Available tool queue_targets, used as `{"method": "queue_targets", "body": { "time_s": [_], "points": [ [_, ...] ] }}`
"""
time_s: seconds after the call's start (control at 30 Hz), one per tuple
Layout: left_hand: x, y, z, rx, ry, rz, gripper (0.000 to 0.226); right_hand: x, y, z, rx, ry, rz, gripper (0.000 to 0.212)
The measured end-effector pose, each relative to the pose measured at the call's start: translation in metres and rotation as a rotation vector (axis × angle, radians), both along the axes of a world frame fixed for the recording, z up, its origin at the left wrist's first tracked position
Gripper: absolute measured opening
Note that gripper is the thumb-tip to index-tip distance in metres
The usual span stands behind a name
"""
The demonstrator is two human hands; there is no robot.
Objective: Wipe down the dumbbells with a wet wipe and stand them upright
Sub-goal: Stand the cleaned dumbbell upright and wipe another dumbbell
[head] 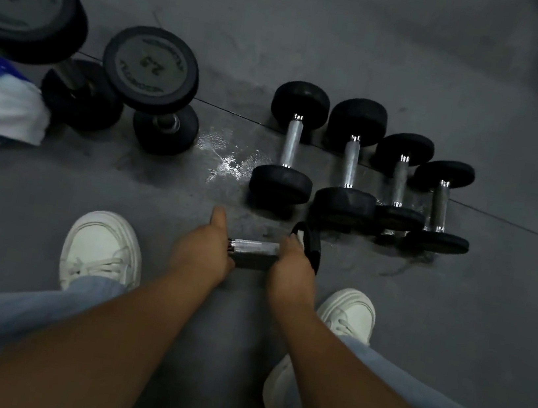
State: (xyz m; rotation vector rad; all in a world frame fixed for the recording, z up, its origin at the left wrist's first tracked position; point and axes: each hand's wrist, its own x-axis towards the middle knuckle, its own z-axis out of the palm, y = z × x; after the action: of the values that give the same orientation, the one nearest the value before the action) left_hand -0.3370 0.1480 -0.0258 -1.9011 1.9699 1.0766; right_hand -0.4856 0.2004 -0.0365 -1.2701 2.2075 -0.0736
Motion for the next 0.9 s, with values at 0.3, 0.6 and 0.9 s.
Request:
{"method": "queue_targets", "body": {
  "time_s": [0.3, 0.6, 0.9],
  "points": [
    [0.001, -0.013, 0.008, 0.029, 0.009, 0.047, 0.086, 0.013, 0.003, -0.012, -0.307, -0.222, -0.293, 0.023],
    [0.002, 0.038, 0.012, 0.0, 0.117, 0.171, 0.085, 0.03, 0.004, -0.012, -0.146, -0.299, -0.243, 0.02],
    [0.0, 0.002, 0.018, 0.096, 0.069, 0.118, 0.059, 0.034, -0.001, 0.012, -0.068, -0.45, -0.188, 0.023]
  ]
}}
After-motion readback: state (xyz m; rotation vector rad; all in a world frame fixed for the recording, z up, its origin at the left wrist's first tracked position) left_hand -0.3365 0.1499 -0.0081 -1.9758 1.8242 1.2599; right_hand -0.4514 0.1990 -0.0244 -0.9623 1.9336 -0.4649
